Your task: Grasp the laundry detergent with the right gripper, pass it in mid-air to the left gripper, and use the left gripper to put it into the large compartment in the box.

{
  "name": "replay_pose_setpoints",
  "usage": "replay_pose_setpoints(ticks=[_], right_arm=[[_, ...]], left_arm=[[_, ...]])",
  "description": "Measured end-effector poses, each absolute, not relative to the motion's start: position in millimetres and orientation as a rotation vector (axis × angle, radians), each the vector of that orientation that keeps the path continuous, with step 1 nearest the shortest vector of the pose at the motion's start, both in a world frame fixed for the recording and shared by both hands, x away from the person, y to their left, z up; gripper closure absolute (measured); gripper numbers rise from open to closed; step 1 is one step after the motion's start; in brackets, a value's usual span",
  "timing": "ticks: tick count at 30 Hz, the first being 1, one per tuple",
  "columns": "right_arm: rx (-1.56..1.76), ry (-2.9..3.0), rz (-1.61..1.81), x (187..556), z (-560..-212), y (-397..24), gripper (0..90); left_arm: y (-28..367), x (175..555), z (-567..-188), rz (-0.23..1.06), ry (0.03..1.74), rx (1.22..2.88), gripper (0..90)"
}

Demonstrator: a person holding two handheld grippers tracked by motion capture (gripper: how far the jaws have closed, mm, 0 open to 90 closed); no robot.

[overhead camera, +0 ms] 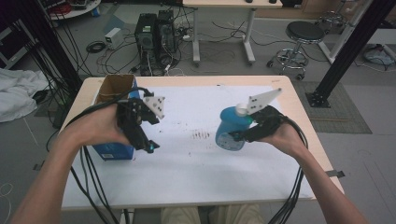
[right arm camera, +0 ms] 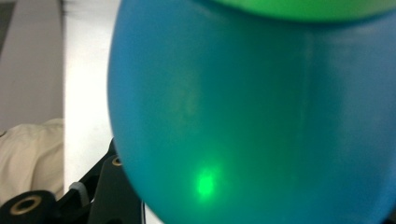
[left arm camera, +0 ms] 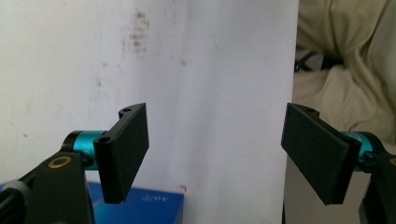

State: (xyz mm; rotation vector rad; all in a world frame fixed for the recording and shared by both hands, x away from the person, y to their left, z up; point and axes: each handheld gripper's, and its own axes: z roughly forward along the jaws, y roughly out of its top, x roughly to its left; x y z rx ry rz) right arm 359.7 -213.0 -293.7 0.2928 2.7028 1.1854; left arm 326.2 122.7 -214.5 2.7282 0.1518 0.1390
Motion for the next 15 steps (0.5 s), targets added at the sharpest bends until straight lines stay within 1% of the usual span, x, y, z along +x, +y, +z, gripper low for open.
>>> replay_pose_setpoints(ticks=[6,7,9,12,15], right_arm=[[0.111,2.771,1.171,366.5,-282.9,-164.2,47.2],[0.111,2.771,1.171,366.5,-282.9,-164.2,47.2],[0.063,2.779,1.178,368.6,-281.6,-147.8,47.1],[0.013,2.802,1.19,372.0,-279.3,-134.5,47.1],[-0.025,2.811,1.194,374.0,-276.4,-124.7,47.0]], left_arm=[[96.9,335.9,-193.7,0.149,0.164,2.72,23.4],[96.9,335.9,-193.7,0.149,0.164,2.72,23.4],[85.9,342.0,-191.4,0.144,0.164,2.736,23.4],[76.7,349.8,-191.2,0.142,0.176,2.748,23.4],[70.6,357.2,-192.5,0.111,0.196,2.737,23.4]])
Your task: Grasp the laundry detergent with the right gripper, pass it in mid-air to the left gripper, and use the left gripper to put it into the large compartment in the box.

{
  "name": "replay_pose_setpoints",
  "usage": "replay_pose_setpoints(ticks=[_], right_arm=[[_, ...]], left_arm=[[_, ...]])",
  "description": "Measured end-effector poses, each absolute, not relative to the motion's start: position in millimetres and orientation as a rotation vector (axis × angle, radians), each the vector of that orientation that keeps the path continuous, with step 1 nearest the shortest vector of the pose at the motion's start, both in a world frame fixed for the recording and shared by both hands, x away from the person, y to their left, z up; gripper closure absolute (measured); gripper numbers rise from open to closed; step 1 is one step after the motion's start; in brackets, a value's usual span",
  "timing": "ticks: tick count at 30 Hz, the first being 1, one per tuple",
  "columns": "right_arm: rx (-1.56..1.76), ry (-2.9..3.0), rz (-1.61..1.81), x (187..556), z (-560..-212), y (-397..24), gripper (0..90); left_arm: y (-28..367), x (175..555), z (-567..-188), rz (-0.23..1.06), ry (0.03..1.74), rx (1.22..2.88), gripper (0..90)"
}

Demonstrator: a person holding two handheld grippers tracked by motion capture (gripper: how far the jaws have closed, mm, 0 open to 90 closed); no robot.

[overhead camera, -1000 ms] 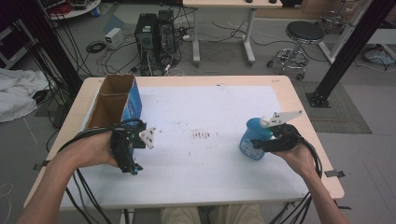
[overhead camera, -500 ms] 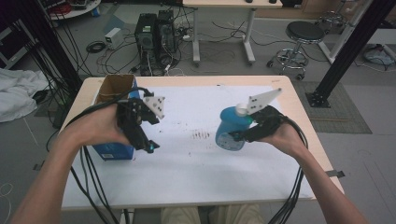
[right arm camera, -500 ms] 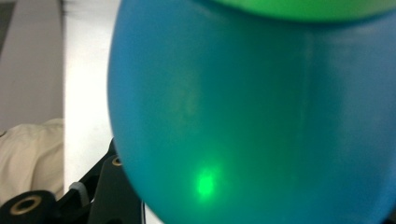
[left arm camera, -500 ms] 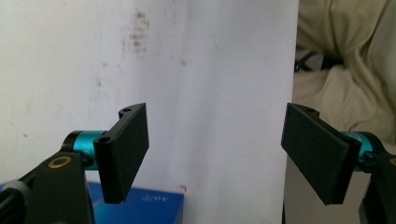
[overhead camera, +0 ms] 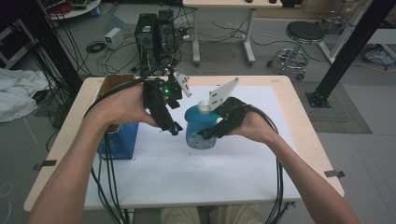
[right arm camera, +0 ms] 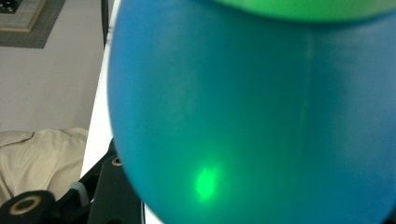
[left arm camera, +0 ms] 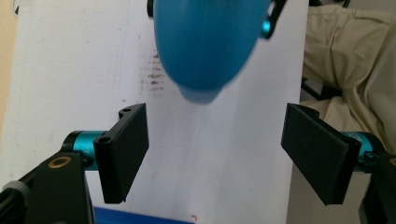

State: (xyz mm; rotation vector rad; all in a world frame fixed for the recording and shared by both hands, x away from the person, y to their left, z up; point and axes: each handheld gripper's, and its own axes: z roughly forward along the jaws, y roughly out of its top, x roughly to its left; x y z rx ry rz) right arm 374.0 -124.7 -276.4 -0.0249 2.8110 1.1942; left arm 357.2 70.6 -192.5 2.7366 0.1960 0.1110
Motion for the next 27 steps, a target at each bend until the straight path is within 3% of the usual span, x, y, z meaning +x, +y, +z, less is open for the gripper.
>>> replay_pose_setpoints(ticks=[27], right_arm=[[-0.029,2.835,1.183,378.4,-285.8,-112.8,46.8]], left_arm=[[32.0,367.9,-210.4,0.083,0.183,2.737,23.5]])
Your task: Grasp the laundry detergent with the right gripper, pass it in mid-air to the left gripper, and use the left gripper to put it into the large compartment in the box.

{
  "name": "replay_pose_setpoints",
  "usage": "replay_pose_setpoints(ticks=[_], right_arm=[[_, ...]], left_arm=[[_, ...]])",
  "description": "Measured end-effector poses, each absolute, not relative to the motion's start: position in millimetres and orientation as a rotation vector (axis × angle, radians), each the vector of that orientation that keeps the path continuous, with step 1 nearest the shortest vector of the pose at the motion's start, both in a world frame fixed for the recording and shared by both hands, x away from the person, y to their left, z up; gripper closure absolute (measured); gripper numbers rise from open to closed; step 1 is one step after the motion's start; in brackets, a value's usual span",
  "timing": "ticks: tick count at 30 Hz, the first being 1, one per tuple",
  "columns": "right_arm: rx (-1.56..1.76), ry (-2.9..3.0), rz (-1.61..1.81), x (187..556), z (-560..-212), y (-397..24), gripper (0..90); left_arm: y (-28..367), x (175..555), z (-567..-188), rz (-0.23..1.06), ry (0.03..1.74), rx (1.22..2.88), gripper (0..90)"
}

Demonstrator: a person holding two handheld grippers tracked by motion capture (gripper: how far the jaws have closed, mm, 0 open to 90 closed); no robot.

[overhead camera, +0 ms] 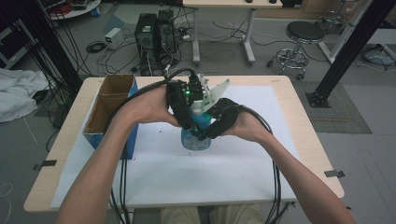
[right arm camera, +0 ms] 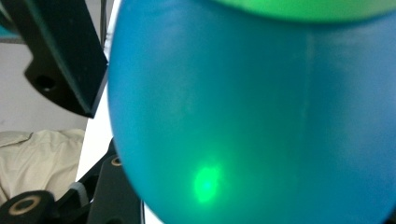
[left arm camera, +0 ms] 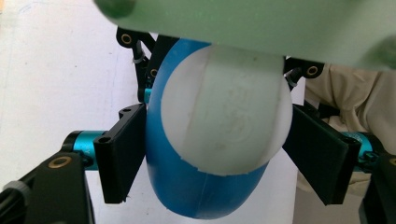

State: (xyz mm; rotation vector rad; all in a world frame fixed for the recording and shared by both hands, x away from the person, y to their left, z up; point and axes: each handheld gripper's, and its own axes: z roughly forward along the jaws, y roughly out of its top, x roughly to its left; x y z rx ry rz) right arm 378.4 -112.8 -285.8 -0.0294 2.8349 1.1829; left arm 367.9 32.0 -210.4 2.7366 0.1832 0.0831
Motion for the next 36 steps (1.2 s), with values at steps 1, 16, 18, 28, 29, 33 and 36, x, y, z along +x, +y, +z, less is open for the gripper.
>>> replay_pose_setpoints(ticks=[1,16,18,28,29,33,36], right_arm=[[-0.037,2.831,1.183,378.8,-286.2,-113.0,46.9],[-0.023,2.84,1.182,378.8,-290.0,-114.7,46.8],[-0.018,2.845,1.18,378.5,-289.4,-115.0,46.7],[-0.022,2.845,1.183,377.7,-289.3,-114.8,46.7],[-0.025,2.844,1.186,377.7,-289.6,-114.5,46.7],[-0.024,2.845,1.187,377.3,-289.8,-114.0,46.7],[-0.022,2.847,1.186,377.3,-290.4,-113.7,46.7]], left_arm=[[31.8,367.6,-210.9,0.08,0.185,2.739,23.9],[28.1,369.3,-215.0,0.092,0.177,2.746,30.9],[27.6,369.2,-215.7,0.091,0.18,2.744,31.0],[28.2,369.2,-215.4,0.096,0.171,2.747,34.2],[28.3,369.1,-215.4,0.096,0.174,2.746,34.3],[28.6,368.7,-215.5,0.101,0.174,2.747,35.2],[28.5,369.1,-215.6,0.099,0.171,2.751,35.3]])
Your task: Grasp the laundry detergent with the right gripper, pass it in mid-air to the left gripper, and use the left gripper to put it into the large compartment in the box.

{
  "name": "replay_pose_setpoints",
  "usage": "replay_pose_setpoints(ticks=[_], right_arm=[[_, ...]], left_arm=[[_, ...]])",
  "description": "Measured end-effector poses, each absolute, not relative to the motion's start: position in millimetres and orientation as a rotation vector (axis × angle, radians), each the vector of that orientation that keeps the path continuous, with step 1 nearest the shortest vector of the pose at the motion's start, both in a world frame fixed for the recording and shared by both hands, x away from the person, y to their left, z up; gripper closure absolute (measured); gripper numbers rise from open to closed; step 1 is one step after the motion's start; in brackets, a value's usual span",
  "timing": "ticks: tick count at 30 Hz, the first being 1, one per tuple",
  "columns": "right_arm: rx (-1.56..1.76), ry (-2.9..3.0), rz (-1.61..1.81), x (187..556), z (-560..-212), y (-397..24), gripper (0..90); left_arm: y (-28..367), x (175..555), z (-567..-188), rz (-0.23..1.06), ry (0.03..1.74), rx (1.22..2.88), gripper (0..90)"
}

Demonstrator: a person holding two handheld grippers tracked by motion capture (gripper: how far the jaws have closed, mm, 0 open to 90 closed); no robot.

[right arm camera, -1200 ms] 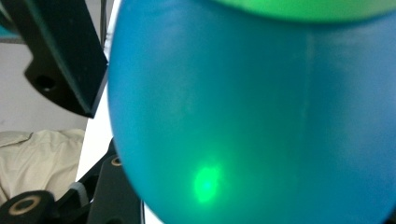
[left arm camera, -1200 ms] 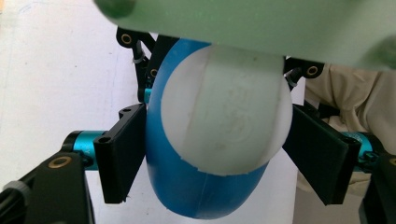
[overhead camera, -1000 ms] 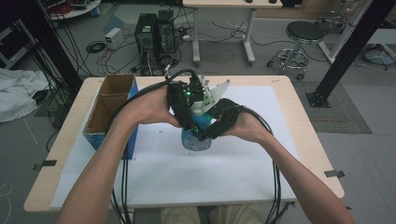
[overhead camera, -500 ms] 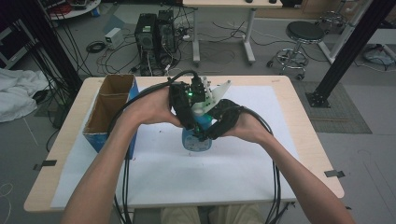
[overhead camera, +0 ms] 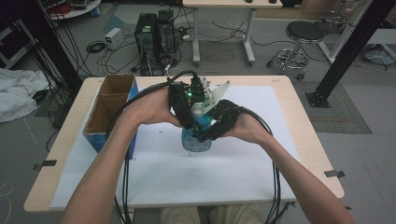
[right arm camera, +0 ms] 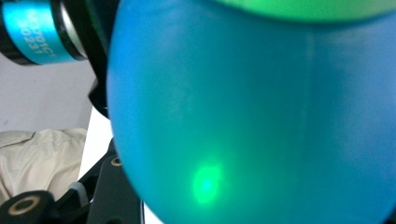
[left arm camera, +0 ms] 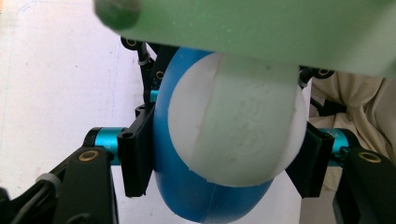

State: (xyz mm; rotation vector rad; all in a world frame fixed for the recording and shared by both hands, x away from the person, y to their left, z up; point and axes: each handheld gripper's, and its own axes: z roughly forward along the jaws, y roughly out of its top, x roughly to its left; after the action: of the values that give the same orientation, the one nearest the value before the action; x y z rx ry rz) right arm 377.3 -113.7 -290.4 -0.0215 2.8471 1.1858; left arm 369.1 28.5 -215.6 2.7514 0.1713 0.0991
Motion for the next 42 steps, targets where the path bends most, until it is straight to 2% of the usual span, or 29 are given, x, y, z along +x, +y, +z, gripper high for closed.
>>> replay_pose_setpoints(ticks=[20,24,28,42], right_arm=[[-0.025,2.865,1.213,379.3,-295.3,-115.6,44.2],[-0.042,2.835,1.26,379.2,-291.9,-116.5,40.2],[-0.006,2.855,1.167,377.3,-295.8,-116.4,34.6],[0.027,2.855,1.199,375.4,-295.4,-122.3,28.5]], left_arm=[[26.2,370.4,-219.6,0.095,0.156,2.76,37.3],[25.3,369.4,-225.1,0.112,0.155,2.783,37.4],[26.7,369.0,-226.4,0.085,0.163,2.782,37.3],[32.2,366.8,-223.9,0.087,0.157,2.771,37.3]])
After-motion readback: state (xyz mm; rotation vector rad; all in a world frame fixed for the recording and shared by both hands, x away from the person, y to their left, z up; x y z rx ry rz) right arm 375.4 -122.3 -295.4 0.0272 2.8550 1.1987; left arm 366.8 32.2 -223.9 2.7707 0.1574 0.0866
